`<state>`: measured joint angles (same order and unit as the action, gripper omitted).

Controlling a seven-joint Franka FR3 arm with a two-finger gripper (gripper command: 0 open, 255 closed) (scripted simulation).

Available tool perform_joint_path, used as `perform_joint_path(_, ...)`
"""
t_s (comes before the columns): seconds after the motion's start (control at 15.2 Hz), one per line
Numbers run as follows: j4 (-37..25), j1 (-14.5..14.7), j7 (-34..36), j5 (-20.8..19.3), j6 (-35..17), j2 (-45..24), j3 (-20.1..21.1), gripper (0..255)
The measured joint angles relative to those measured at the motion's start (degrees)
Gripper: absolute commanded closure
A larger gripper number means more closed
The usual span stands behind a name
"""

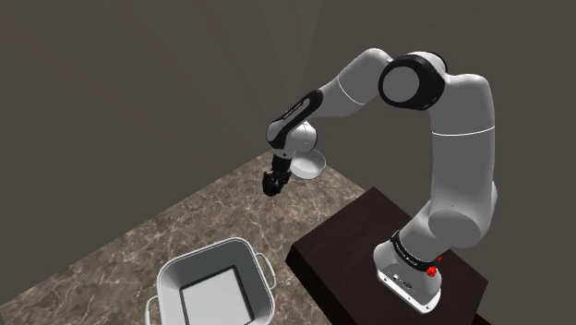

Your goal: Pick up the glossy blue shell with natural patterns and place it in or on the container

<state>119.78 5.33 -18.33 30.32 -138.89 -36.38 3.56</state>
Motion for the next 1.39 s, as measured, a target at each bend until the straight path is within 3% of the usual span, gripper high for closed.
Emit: perform_joint_path(1.39,3.43,0.76,5.72,-3.57,10.61,14.79,-1.68,255)
